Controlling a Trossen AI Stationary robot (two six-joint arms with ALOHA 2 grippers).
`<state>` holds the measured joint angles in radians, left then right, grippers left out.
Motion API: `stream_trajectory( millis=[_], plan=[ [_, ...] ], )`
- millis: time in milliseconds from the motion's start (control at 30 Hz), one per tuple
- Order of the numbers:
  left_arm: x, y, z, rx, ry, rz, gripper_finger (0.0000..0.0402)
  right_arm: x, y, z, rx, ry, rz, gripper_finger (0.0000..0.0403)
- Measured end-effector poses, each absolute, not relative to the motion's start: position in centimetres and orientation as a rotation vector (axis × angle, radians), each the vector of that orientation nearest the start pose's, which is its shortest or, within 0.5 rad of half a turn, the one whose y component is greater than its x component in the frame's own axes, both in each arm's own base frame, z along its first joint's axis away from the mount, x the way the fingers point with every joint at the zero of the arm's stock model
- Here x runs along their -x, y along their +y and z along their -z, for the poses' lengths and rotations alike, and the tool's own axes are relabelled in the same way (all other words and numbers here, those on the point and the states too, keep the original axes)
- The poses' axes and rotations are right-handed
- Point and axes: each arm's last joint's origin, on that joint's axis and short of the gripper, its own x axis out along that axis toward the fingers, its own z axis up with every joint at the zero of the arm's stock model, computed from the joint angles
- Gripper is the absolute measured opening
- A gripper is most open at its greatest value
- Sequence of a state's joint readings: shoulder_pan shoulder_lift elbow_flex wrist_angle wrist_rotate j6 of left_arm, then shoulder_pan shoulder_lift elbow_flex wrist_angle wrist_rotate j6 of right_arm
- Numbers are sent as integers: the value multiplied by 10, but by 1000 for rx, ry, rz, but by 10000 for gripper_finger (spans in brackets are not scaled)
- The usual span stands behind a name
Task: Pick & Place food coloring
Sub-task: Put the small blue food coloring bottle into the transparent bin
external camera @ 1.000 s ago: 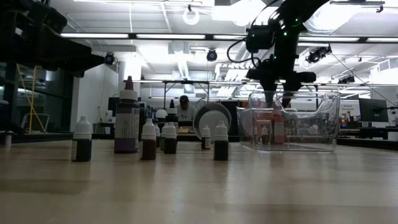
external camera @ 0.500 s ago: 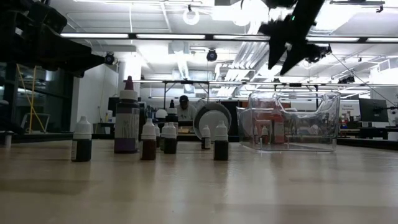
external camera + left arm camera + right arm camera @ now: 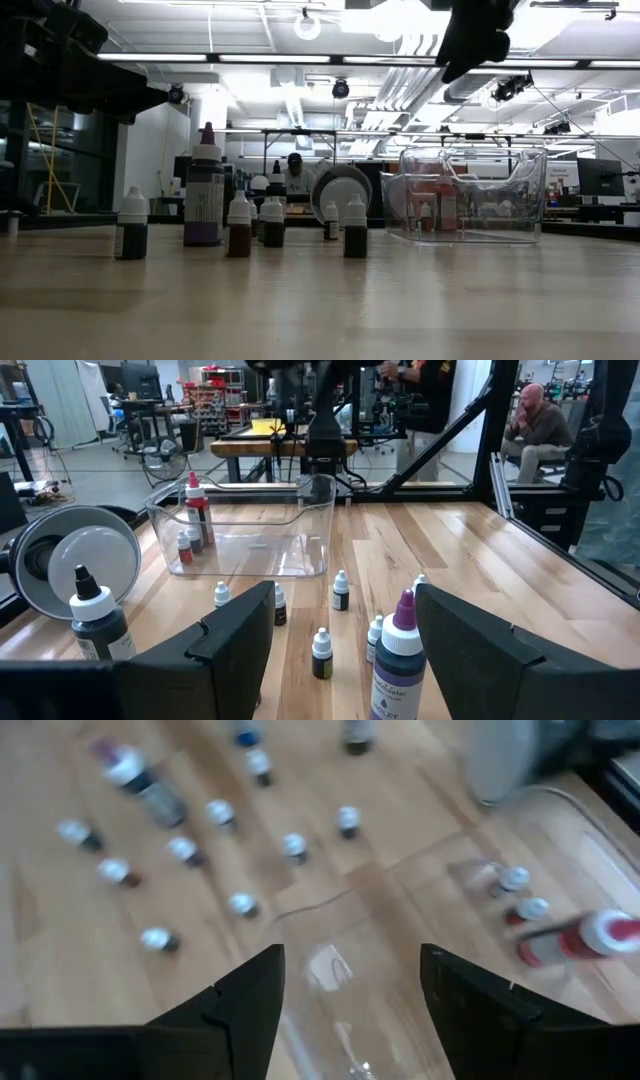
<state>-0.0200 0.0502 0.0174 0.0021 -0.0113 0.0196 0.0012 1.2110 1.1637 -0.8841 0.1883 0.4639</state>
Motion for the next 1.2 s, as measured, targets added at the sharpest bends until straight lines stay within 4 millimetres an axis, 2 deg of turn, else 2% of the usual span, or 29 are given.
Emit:
stream_trajectory(
  millis=[267, 600, 800, 967, 1200],
  plan=[
    [-100, -2, -166, -20, 31, 9, 239, -236, 25, -318, -251, 915, 184, 222],
    [-100, -2, -166, -20, 31, 9, 239, -271, 42, -307, -223, 944, -14, 222],
    [-100, -2, -166, -20, 31, 9, 239, -309, 49, -315, -98, 978, -93, 222],
    [-100, -2, -166, -20, 31, 9, 239, -352, 55, -319, 18, 1006, -146, 222],
    [-100, -2, -166, -20, 30, 9, 239, -406, 64, -315, 109, 978, -197, 222]
  ],
)
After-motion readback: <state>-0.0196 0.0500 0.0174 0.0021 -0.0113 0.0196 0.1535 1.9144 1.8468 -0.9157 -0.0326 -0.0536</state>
